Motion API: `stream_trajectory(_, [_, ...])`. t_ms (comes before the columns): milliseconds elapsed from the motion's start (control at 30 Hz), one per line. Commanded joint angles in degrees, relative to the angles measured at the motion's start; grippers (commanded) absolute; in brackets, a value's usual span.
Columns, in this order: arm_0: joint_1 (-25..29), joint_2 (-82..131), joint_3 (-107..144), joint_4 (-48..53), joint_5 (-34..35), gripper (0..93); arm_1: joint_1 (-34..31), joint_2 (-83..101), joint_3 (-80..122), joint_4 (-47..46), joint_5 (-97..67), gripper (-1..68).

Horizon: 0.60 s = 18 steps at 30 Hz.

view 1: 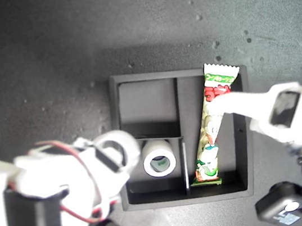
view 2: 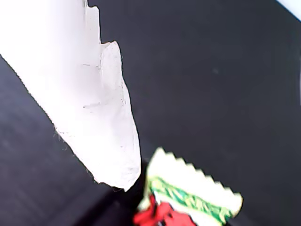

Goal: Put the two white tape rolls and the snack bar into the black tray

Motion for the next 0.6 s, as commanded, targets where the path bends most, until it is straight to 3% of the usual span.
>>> stream_trajectory(0, [-2.3, -6.4, -8.7, 0.9, 1.7, 0.6, -3.2, 4.0, -6.2, 3.3, 8.6, 16.6])
stream_trajectory(333, [-6.6, -18.1, -14.4, 1.1, 2.8, 1.1, -12.7, 4.0, -8.2, 3.3, 21.4, 4.2])
stream_trajectory(567, [-7.1, -17.8, -14.3, 1.2, 2.6, 14.4, -16.1, 4.4, -2.4, 3.3, 27.6, -0.1])
